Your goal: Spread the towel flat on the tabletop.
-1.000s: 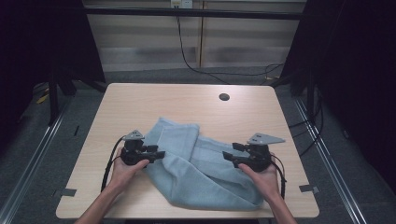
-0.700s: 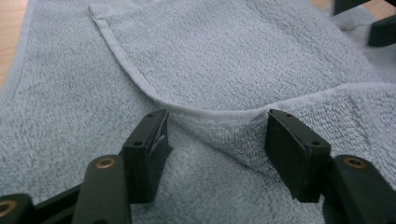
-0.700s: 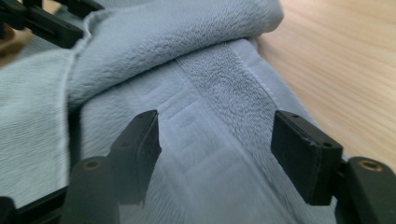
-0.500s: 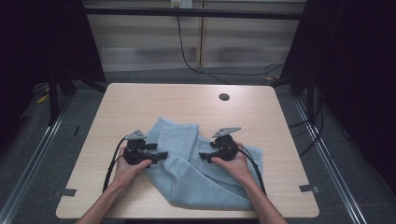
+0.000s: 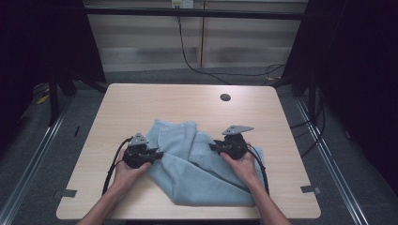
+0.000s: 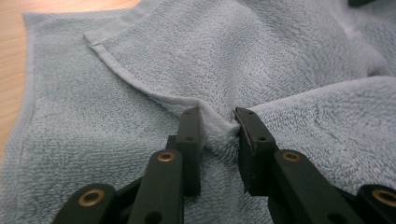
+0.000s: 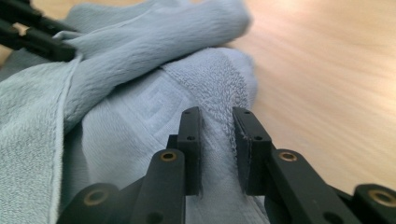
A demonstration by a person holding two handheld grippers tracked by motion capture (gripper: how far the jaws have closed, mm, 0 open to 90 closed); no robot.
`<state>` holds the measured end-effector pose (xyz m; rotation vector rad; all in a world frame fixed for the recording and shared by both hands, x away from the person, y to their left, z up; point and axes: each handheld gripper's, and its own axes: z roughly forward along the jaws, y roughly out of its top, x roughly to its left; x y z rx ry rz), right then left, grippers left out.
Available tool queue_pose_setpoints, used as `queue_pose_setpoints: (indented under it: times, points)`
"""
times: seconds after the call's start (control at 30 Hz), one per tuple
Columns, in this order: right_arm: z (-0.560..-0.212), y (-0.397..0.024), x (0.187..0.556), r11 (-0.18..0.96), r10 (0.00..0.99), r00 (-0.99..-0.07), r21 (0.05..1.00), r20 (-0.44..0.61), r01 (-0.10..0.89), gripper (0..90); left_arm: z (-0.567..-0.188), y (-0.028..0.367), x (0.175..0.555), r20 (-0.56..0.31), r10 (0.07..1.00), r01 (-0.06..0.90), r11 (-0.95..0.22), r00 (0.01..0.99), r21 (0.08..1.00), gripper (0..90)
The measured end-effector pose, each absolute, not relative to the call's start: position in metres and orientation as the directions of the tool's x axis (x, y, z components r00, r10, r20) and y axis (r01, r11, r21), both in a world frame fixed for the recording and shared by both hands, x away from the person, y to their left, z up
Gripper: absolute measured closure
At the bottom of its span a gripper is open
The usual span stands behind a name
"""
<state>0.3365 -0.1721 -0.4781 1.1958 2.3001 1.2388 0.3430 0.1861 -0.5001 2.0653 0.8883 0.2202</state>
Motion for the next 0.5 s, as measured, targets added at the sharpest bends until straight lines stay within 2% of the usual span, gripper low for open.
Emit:
queue_pose_setpoints:
  times: [0.2,0.27,0.33,0.37,0.4,0.47,0.5]
  points:
    - [-0.462,-0.192,0.34,0.225,0.793,-0.588,0.822,0.158,0.524,77.6,-0.498,0.19,0.34,-0.144,0.67,0.509,-0.387,0.728,0.769,73.3]
    - [-0.454,-0.2,0.341,0.186,0.814,-0.56,0.842,0.156,0.506,81.1,-0.497,0.192,0.34,-0.149,0.679,0.52,-0.383,0.719,0.764,73.2]
    - [-0.442,-0.213,0.344,0.143,0.831,-0.532,0.865,0.16,0.482,90.0,-0.498,0.198,0.341,-0.161,0.687,0.528,-0.365,0.709,0.767,73.2]
    - [-0.435,-0.223,0.345,0.114,0.838,-0.519,0.875,0.17,0.471,90.0,-0.498,0.2,0.342,-0.165,0.69,0.531,-0.358,0.705,0.769,73.0]
    - [-0.432,-0.227,0.347,0.098,0.835,-0.518,0.877,0.185,0.471,88.9,-0.497,0.202,0.342,-0.164,0.695,0.529,-0.351,0.7,0.772,72.6]
    - [-0.432,-0.227,0.351,0.127,0.794,-0.569,0.858,0.213,0.498,71.0,-0.496,0.204,0.343,-0.165,0.7,0.529,-0.343,0.695,0.776,72.0]
    - [-0.435,-0.223,0.353,0.153,0.779,-0.591,0.851,0.209,0.503,67.5,-0.496,0.205,0.343,-0.168,0.703,0.531,-0.337,0.691,0.777,71.9]
